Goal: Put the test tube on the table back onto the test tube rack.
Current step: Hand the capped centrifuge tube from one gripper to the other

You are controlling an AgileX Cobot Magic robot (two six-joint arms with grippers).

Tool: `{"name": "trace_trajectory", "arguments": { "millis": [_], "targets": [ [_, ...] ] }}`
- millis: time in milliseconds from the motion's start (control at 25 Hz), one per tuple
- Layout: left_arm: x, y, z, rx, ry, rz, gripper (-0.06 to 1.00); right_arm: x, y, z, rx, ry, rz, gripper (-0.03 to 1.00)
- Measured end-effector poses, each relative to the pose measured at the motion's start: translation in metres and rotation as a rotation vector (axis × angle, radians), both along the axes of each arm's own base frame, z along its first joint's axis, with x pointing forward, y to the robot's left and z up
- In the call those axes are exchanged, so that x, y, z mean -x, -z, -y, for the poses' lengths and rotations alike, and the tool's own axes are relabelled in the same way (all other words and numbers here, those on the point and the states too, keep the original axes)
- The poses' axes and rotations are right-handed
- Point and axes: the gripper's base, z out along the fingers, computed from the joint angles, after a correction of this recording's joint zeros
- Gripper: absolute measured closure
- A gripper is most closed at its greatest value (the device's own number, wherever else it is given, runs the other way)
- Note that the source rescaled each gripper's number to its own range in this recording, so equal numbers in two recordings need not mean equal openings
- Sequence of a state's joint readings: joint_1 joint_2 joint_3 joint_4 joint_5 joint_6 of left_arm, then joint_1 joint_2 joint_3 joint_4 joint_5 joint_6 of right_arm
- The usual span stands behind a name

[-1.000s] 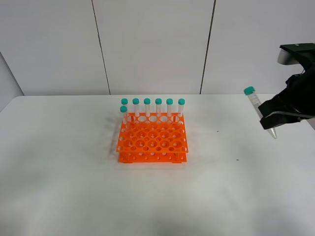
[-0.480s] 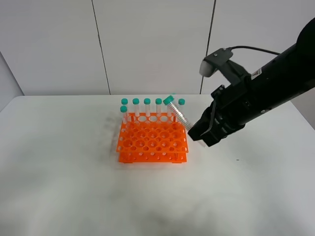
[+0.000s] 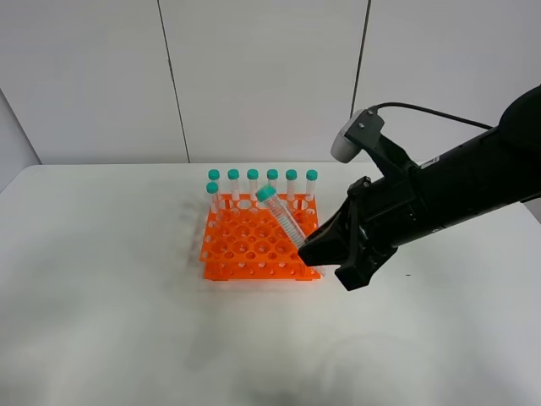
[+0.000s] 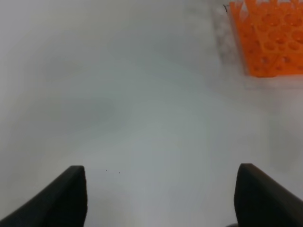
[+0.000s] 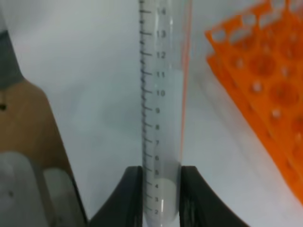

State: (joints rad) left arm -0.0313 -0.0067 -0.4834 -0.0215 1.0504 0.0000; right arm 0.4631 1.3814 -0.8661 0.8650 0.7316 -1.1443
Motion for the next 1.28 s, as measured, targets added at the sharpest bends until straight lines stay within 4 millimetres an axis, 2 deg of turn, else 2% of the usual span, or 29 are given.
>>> {"name": "trace_trajectory", "arguments": {
  "millis": [120, 280, 360, 440, 560, 600, 640, 800, 960, 1040, 1280],
  "targets": [
    [0.002, -0.009, 0.000, 0.001, -0.001, 0.035, 0.02, -0.002, -0.001, -0.001, -0.017, 0.008, 0.021, 0.95],
    [-0.010, -0.050, 0.000, 0.002, -0.002, 0.048, 0.02, -0.002, -0.002, -0.001, -0.027, 0.017, 0.022, 0.95],
    [-0.024, -0.073, 0.001, 0.003, -0.004, 0.053, 0.02, -0.003, -0.002, -0.001, -0.030, 0.030, 0.026, 0.95],
    [-0.045, -0.092, 0.001, 0.004, -0.006, 0.037, 0.02, -0.004, -0.003, -0.001, -0.032, 0.034, 0.026, 0.95],
    [-0.080, -0.107, 0.002, 0.004, -0.009, 0.009, 0.02, -0.004, -0.003, -0.002, -0.038, 0.038, 0.023, 0.95],
    [-0.092, -0.108, 0.003, 0.007, -0.010, 0.003, 0.02, -0.004, -0.003, -0.002, -0.040, 0.041, 0.024, 0.95],
    [-0.092, -0.108, 0.003, 0.007, -0.010, 0.003, 0.02, -0.004, -0.004, -0.002, -0.048, 0.048, 0.023, 0.95],
    [-0.143, -0.104, 0.010, 0.100, 0.008, -0.007, 0.02, -0.005, -0.004, -0.002, -0.059, 0.057, 0.020, 0.95],
    [-0.183, -0.094, 0.026, 0.254, 0.100, -0.030, 0.02, -0.005, -0.004, -0.002, -0.060, 0.060, 0.022, 0.95],
    [-0.203, -0.085, 0.043, 0.372, 0.215, -0.069, 0.02, -0.005, -0.004, -0.002, -0.061, 0.063, 0.023, 0.95],
    [-0.227, -0.075, 0.086, 0.541, 0.471, -0.067, 0.02, -0.006, -0.004, -0.002, -0.061, 0.064, 0.024, 0.95]
  ]
}}
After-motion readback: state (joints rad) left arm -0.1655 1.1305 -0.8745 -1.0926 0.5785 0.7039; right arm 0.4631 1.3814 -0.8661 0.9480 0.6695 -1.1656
